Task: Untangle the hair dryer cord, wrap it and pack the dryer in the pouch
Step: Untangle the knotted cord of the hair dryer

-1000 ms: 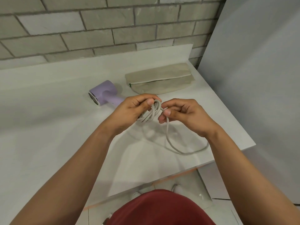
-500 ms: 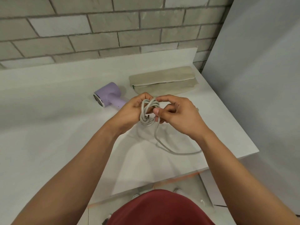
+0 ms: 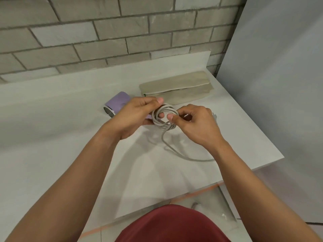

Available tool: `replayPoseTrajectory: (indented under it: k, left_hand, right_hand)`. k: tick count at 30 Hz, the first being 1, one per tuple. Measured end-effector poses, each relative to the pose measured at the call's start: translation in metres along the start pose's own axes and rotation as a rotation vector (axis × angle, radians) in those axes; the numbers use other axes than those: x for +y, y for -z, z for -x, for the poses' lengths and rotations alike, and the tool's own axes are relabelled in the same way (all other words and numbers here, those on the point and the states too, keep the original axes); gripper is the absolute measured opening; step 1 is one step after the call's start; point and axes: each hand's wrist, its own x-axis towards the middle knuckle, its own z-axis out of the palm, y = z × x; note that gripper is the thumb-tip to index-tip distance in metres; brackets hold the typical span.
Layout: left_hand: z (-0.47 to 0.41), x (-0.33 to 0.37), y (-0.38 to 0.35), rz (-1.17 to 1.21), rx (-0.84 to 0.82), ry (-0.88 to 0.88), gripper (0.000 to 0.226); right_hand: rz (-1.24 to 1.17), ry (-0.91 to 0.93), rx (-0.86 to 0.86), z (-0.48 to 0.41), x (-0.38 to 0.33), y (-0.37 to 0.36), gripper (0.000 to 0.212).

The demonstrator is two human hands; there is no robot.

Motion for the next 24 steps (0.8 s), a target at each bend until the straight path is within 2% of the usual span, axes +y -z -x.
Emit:
replayPoseTrajectory:
  k: [6,10,12,14,16,18,19,21,24]
  left_hand:
    - [0.003,0.018,0.019,-0.396,-0.084,-0.075,0.022]
    - [0.002,0.022,0.019,-0.720,0.004,-0.196,0.019]
    - [0.002,0.020,0.017,-0.784,0.133,-0.298,0.025]
    - [0.003,0.016,0.015,-0.691,0.315,-0.393,0.025]
    - [0.004,0.012,0.013,-0.450,0.420,-0.346,0.022]
    - [0.007,0.009,0.012,-0.268,0.380,-0.225,0.020]
    - [0.007,0.006,0.014,-0.256,0.341,-0.199,0.020]
    - [0.004,0.001,0.018,-0.461,0.296,-0.285,0.022]
    - [-0.006,0.000,0.022,-0.991,0.188,-0.567,0.046]
  right_hand:
    - [-0.046,0.060,-0.036,-0.001,0.000,0.001,0.018]
    - [-0.081,0.111,-0.045,-0.001,0.001,-0.005,0.007]
    - [-0.116,0.113,-0.040,-0.001,0.004,-0.009,0.007]
    - [-0.178,0.095,-0.075,-0.001,0.006,-0.011,0.008]
    - [-0.264,0.081,-0.121,-0.001,0.008,-0.012,0.011]
    - [-0.269,0.080,-0.135,-0.002,0.009,-0.011,0.011]
    - [-0.230,0.089,-0.135,-0.004,0.011,-0.012,0.011]
    - [-0.114,0.115,-0.149,-0.007,0.012,-0.013,0.014]
    - [-0.002,0.148,-0.165,-0.015,0.012,-0.013,0.020]
